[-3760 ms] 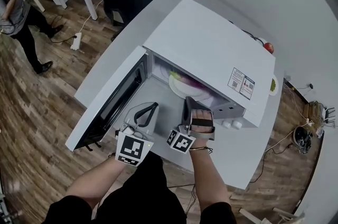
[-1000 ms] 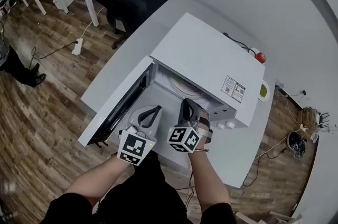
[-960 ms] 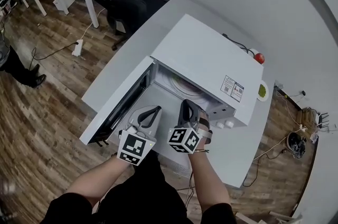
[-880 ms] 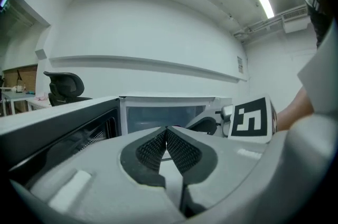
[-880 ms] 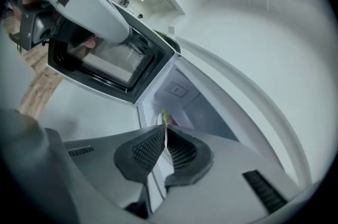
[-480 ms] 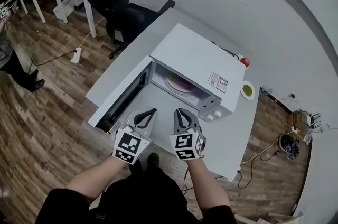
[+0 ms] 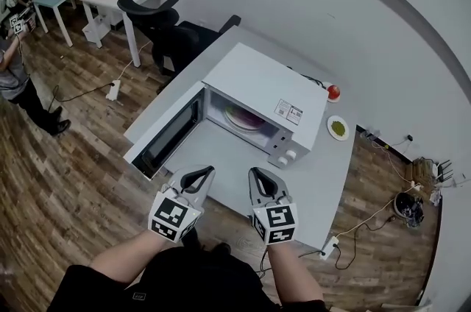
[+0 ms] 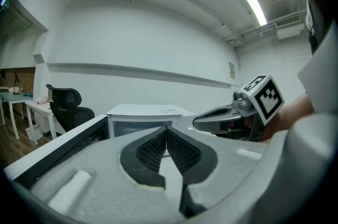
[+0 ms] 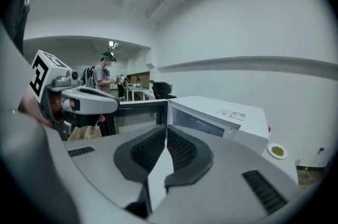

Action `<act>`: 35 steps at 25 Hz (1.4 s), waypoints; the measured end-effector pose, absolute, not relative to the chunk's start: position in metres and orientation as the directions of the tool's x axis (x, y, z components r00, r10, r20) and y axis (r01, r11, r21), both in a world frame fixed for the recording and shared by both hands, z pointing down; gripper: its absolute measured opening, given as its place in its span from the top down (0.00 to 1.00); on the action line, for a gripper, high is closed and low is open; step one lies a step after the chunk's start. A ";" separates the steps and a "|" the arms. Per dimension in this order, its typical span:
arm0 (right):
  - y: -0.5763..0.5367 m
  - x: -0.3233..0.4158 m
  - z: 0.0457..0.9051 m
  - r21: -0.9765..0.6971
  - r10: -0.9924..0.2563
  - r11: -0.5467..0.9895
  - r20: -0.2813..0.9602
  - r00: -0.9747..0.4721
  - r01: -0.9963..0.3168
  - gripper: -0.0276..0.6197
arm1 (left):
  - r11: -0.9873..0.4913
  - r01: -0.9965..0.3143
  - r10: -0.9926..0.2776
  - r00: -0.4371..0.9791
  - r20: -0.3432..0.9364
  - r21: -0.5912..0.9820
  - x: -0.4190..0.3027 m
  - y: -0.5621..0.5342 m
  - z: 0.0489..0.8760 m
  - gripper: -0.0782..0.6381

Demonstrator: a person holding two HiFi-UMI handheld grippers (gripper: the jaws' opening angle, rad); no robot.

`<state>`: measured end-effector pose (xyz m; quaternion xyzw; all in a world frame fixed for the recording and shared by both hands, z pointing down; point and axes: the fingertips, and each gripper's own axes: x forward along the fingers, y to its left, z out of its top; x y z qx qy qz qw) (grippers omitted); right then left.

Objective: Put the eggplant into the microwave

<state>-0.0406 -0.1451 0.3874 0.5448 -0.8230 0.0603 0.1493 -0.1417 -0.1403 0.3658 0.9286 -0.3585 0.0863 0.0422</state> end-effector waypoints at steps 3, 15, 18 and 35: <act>-0.116 -0.023 0.370 0.069 -0.884 0.410 0.274 -0.378 -0.910 0.92 | -0.737 -0.676 -0.662 0.727 0.183 0.021 -0.129 -0.122 0.356 0.88; -0.016 0.023 0.329 -0.085 -0.881 0.426 0.187 -0.434 -0.901 0.93 | -0.737 -0.676 -0.668 0.732 0.130 0.022 -0.091 -0.057 0.314 0.88; -0.011 0.025 0.316 -0.119 -0.890 0.415 0.150 -0.430 -0.902 0.93 | -0.748 -0.664 -0.658 0.743 0.122 0.007 -0.090 -0.053 0.304 0.88; -0.033 0.007 0.279 -0.060 -0.909 0.401 0.093 -0.405 -0.914 0.94 | -0.779 -0.627 -0.626 0.775 0.087 -0.020 -0.105 -0.067 0.274 0.88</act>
